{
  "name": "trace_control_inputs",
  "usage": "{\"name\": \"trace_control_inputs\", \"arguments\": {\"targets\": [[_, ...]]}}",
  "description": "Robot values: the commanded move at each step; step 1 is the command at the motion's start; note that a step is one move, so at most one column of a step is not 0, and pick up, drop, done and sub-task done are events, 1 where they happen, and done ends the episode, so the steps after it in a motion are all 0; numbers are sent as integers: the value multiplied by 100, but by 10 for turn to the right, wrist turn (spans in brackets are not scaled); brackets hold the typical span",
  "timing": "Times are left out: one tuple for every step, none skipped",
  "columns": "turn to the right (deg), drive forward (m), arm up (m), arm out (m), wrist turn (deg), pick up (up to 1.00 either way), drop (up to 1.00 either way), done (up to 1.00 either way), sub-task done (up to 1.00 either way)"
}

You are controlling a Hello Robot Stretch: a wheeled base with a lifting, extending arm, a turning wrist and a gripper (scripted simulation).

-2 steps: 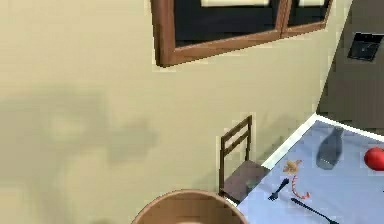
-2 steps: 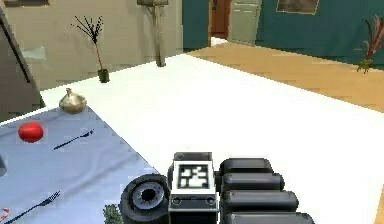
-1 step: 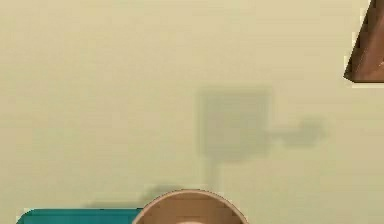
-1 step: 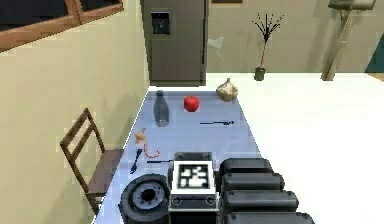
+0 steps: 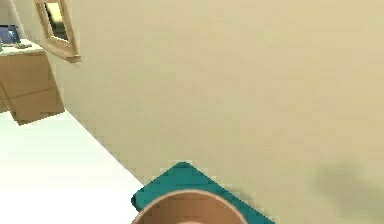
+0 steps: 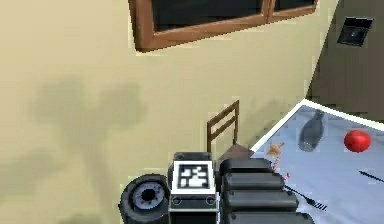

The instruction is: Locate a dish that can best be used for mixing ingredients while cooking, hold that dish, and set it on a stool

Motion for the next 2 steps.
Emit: {"name": "trace_control_inputs", "arguments": {"targets": [[-30, 0, 0, 0, 0, 0, 0, 0, 0], [450, 0, 0, 0, 0, 0, 0, 0, 0]]}}
